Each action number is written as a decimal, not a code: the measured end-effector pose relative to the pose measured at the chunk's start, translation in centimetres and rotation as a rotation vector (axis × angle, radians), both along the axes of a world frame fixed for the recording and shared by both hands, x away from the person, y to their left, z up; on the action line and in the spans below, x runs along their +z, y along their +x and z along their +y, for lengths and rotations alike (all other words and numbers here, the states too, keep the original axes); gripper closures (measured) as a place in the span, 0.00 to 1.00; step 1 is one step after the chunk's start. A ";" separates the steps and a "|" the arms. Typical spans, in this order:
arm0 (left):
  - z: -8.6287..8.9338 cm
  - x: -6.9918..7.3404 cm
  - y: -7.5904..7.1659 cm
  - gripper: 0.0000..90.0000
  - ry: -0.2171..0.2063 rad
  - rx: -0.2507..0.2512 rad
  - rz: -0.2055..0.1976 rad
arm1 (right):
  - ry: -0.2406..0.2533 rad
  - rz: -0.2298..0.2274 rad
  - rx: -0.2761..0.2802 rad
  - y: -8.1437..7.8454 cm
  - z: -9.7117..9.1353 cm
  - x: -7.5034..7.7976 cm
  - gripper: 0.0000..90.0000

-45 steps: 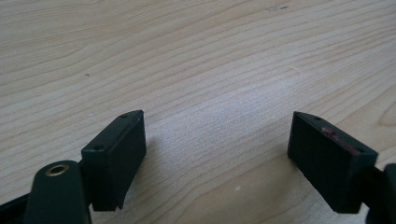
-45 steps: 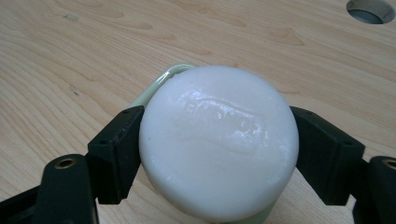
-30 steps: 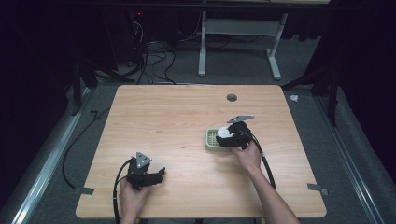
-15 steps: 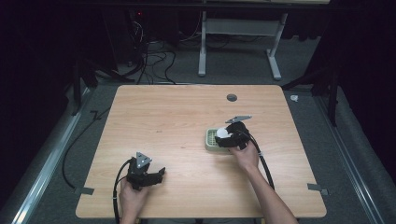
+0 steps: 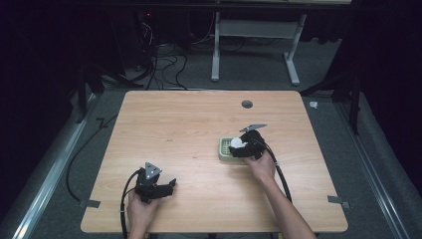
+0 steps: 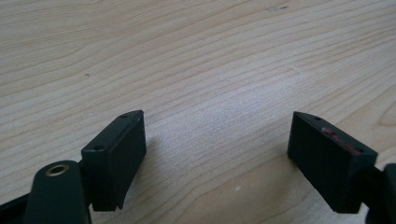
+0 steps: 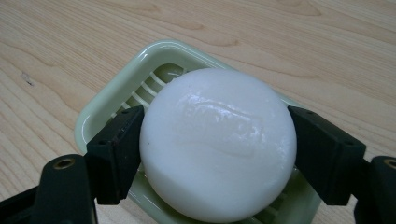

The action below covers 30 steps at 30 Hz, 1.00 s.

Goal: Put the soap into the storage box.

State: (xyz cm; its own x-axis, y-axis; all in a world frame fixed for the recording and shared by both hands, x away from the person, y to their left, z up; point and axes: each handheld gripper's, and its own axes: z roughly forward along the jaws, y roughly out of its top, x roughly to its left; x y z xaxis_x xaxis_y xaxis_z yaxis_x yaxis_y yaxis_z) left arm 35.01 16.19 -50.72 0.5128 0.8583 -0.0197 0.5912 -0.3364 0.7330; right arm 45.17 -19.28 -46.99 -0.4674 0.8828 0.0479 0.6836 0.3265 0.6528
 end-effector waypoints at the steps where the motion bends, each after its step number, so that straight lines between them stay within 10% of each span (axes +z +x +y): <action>1: 0.0 0.0 0.0 0.22 0.000 0.000 0.000 | 0.000 0.000 0.000 0.0 0.0 0.0 0.26; 30: 0.0 0.0 0.0 0.22 0.001 0.000 0.000 | 0.109 -0.083 0.002 -1.8 -2.5 3.0 0.22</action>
State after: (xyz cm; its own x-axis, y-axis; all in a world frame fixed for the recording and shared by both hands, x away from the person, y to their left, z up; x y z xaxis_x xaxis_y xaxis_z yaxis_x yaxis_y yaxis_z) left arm 35.01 16.19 -50.72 0.5129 0.8583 -0.0191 0.5908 -0.3368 0.7332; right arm 43.33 -21.79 -43.94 -0.4752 0.8736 0.1047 0.6252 0.2515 0.7389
